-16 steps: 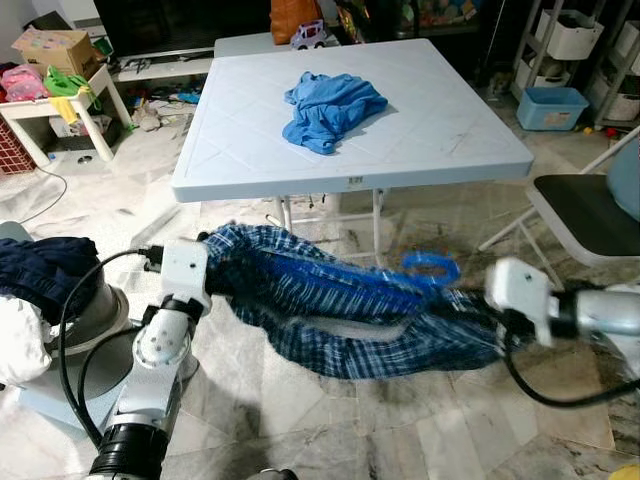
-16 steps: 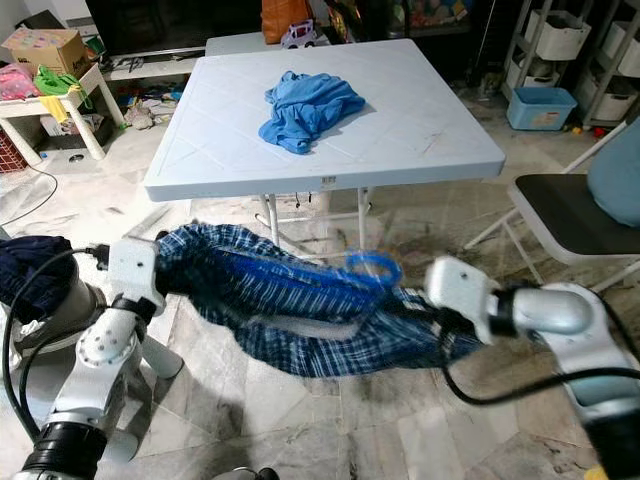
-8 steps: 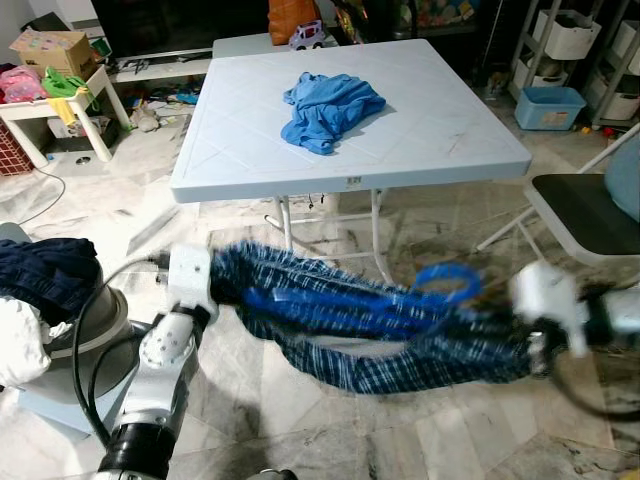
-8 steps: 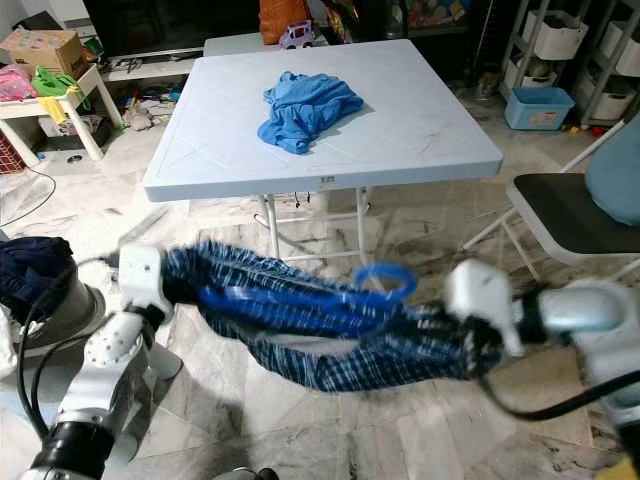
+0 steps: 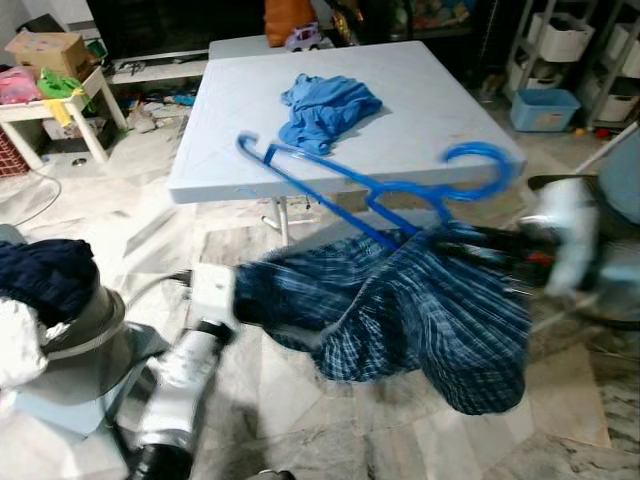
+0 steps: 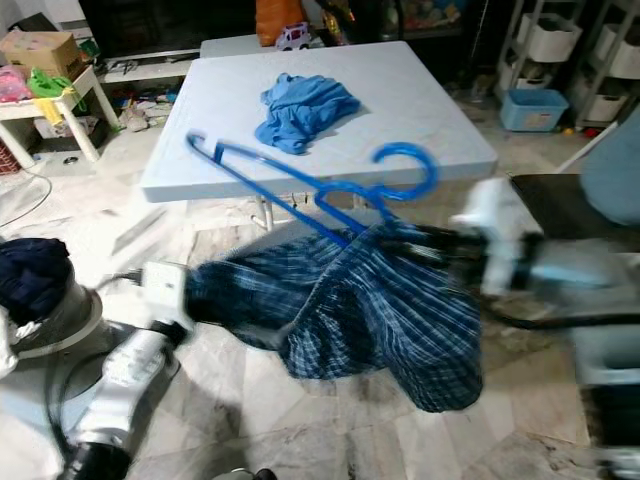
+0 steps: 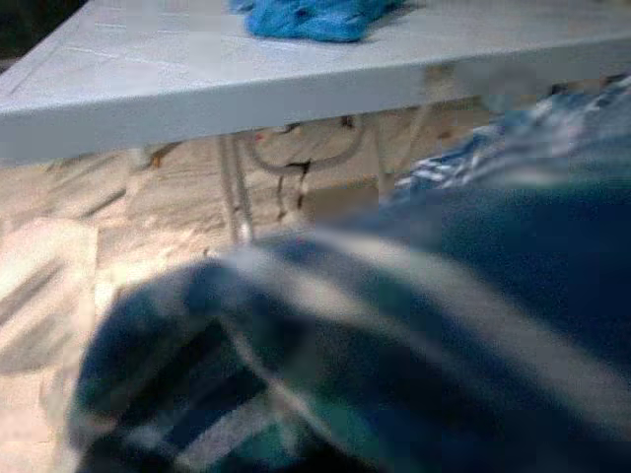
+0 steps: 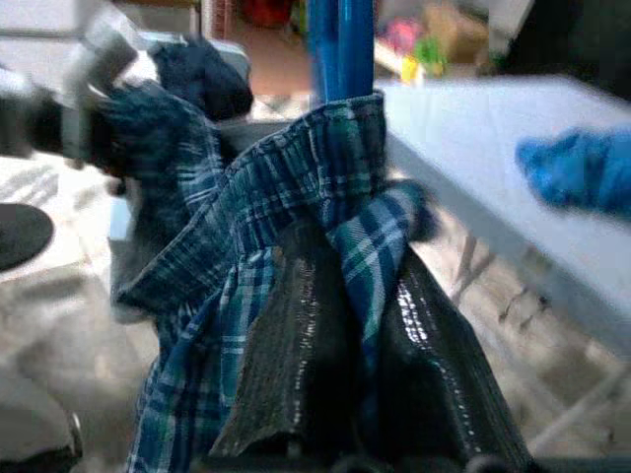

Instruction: Hang hanger

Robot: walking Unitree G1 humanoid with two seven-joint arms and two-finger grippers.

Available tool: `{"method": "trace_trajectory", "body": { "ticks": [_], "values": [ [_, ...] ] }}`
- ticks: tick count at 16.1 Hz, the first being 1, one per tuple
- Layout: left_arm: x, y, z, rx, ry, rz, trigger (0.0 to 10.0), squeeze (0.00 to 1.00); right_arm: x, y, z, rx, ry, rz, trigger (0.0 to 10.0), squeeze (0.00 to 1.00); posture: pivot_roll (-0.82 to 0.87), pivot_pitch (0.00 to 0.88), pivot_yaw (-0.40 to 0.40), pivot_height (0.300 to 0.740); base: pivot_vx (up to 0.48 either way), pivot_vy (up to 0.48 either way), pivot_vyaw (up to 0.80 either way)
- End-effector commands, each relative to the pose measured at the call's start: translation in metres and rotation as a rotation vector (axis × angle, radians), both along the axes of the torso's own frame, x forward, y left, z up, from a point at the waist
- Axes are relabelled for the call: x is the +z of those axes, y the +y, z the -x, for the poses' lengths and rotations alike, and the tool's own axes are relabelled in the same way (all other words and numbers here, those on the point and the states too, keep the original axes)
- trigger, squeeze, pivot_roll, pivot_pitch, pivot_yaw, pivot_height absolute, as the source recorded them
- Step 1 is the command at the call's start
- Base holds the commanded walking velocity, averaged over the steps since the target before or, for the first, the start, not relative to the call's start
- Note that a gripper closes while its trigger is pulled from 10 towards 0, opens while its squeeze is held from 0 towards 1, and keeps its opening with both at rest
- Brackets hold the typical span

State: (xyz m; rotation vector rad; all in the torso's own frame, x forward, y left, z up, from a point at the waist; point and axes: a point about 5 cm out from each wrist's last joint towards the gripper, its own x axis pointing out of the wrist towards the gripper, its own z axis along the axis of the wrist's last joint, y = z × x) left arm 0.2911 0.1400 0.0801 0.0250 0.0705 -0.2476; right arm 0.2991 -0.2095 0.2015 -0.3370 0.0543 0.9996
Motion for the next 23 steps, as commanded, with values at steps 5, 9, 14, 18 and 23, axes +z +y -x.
{"method": "trace_trajectory", "body": {
  "ticks": [5,9,14,18,23],
  "values": [
    [-0.02,-0.001,0.022,-0.119,0.139,-0.151,10.0,1.0,-0.05,0.044,-0.015,-0.196,0.05,-0.036,10.0,0.0,-0.07,0.037,0.054,0.74,0.0,0.0,0.0],
    [-0.029,-0.005,0.025,-0.105,0.182,-0.169,10.0,1.0,-0.058,0.05,-0.03,-0.379,0.019,-0.039,10.0,0.0,-0.06,0.034,0.051,0.74,0.0,0.0,0.0],
    [-0.021,-0.017,0.02,0.008,0.179,0.041,10.0,1.0,-0.071,0.055,-0.041,-0.591,0.036,-0.051,10.0,0.0,-0.06,0.01,0.045,0.74,0.0,0.0,0.0],
    [-0.017,-0.023,0.018,-0.06,0.179,0.026,10.0,1.0,-0.062,0.066,-0.054,-0.674,-0.026,-0.104,10.0,0.0,-0.06,0.0,0.039,0.74,0.0,0.0,0.0],
    [0.008,0.026,0.021,0.012,0.072,-0.135,10.0,1.0,-0.07,0.052,-0.043,-0.577,-0.039,-0.012,10.0,0.0,-0.03,0.0,0.021,0.74,0.0,0.0,0.0]
  ]
}}
